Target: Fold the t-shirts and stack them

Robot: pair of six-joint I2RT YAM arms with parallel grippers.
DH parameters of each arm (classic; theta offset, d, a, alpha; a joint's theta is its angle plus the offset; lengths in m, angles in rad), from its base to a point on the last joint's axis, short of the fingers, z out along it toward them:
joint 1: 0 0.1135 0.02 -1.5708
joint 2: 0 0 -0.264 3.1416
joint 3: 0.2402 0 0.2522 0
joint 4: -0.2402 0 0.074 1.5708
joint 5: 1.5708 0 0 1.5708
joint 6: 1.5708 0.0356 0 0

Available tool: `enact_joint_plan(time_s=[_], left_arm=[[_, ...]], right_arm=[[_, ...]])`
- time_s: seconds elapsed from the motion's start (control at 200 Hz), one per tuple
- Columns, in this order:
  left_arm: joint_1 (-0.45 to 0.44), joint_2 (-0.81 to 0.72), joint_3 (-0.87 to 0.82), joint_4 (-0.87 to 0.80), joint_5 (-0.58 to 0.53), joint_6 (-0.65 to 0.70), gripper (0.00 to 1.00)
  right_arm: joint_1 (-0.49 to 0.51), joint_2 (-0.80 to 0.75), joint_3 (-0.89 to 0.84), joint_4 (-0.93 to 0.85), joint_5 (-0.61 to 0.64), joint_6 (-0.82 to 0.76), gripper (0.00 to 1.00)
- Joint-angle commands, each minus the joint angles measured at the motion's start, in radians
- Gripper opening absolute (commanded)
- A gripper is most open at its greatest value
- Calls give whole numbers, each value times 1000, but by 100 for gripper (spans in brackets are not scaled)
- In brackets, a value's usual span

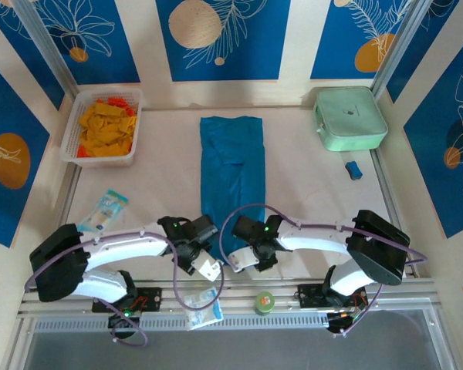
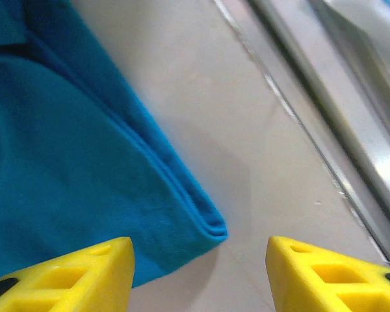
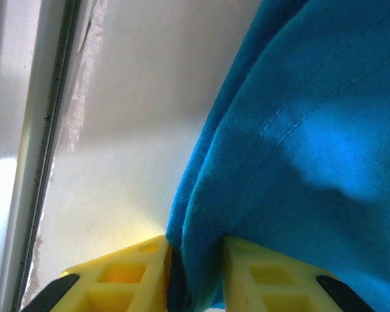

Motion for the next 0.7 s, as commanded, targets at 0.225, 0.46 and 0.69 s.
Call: enact_joint_plan(time_s=[0.225,0.46,0.69], left_arm=[[31,45,11,-26,48,59,56],[37,74,-17,18,49,71,56],[37,180,7,101,35,55,50]], right_arm=[[16,-23,-30,-28,-18,22,25],[16,-6,-23,-28,-20,25,24],[16,-4,-17,-39,-22,33,22]])
